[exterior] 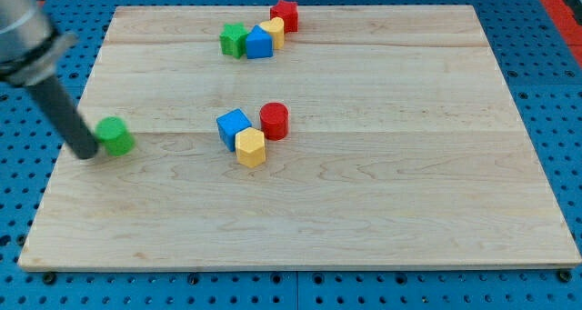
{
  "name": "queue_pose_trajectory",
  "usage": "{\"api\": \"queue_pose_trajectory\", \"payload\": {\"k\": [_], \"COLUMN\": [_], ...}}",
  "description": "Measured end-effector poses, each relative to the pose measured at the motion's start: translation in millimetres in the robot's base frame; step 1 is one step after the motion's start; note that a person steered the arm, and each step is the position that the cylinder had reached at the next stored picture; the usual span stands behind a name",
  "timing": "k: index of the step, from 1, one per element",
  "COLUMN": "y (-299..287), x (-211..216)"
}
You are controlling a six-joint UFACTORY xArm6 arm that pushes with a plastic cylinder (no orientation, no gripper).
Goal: Make a group of green circle blue cube yellow hexagon and red circle at the center
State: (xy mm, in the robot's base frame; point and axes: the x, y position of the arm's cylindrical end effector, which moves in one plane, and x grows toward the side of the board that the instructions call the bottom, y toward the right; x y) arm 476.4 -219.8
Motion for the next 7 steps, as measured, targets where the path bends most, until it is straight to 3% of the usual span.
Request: {"api": "queue_pose_trajectory", "payload": {"k": [1,3,4,7], "y": [59.3,-19.0,38.4,117.0], "x": [-3.5,-30.0,-32.4,-34.3]}}
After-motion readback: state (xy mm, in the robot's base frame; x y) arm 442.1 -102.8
